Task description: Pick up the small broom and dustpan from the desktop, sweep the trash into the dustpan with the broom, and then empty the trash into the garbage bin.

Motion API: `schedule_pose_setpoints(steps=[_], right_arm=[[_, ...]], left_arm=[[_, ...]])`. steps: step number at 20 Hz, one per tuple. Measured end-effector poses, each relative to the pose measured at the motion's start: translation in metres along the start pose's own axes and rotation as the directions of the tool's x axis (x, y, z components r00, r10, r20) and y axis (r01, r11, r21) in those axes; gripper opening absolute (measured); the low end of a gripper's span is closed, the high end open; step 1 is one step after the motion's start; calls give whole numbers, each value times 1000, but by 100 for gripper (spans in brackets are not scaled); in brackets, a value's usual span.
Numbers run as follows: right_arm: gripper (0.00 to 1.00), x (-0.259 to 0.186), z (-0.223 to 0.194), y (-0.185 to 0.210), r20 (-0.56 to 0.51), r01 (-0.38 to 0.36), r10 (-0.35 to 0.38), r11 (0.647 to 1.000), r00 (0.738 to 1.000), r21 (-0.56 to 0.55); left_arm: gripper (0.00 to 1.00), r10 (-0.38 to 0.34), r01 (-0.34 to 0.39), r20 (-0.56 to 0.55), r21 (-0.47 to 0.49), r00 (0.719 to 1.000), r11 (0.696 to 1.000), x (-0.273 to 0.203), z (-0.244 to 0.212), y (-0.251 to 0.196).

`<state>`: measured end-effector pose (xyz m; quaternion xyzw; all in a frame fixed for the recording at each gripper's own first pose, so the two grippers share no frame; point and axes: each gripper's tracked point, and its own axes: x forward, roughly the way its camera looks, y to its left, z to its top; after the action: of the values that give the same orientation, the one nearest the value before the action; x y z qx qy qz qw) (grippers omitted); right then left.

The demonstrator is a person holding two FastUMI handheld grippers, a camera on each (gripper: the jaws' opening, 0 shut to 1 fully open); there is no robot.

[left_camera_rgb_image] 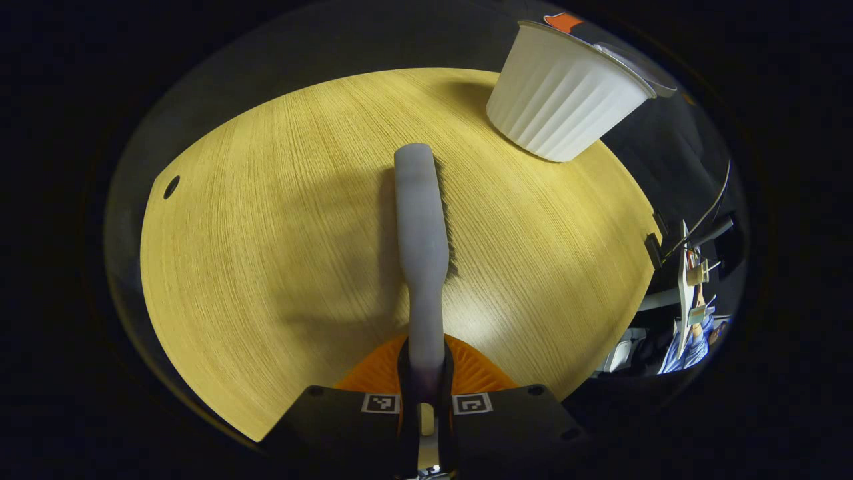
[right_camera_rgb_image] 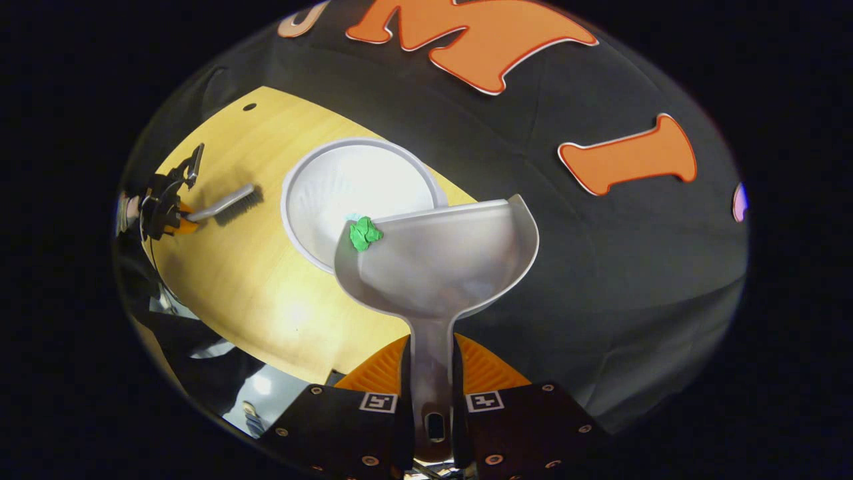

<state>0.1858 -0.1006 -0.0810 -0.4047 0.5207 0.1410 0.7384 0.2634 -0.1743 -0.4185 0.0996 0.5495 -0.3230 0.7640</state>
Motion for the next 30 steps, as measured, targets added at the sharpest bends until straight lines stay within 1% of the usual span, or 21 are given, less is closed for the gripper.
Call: schedule_pose_setpoints(steps=[1,4,7,11,12,13,15,17,18,21,25,27,30], right_arm=[[23,-1,5,0,2,11,-11,1000,1000,-27],[23,-3,20,4,7,12,-12,997,1000,-73],[23,4,27,7,-6,31,-32,989,999,-143],[23,6,30,10,-13,29,-32,985,999,-169],[18,5,29,11,-8,26,-27,987,1000,-157],[23,5,28,11,-5,20,-21,991,1000,-135],[23,1,23,11,26,18,-16,997,1000,-76],[23,-10,16,9,92,20,-20,1000,996,8],[23,-17,10,12,112,8,-15,998,994,54],[23,-36,-20,24,155,-18,-9,985,988,172],[23,-60,-66,38,186,-24,-32,957,982,289],[23,-67,-89,52,179,-35,-25,945,984,325],[23,-72,-120,80,158,-53,-2,939,987,341]], left_arm=[[15,-2,2,2,-7,1000,1000,0,0,-1],[15,-6,6,7,-24,1000,1000,0,0,-2],[14,-6,6,9,-31,1000,1000,0,-1,-4],[15,-7,7,12,-33,1000,999,0,0,-4],[15,-6,7,12,-32,1000,999,0,-1,-4],[15,-5,6,12,-32,1000,999,0,0,-3],[14,-3,3,11,-36,1000,999,0,0,-4],[14,3,-2,10,-39,1000,999,0,0,-4],[15,6,-5,10,-40,1000,999,-1,0,-3],[15,11,-11,8,-45,1000,999,0,-1,-4],[15,19,-19,6,-43,1000,999,-1,-1,-2],[15,20,-20,6,-51,1000,998,-1,-1,-3],[14,30,-30,8,-54,1000,998,-2,-1,-3]])
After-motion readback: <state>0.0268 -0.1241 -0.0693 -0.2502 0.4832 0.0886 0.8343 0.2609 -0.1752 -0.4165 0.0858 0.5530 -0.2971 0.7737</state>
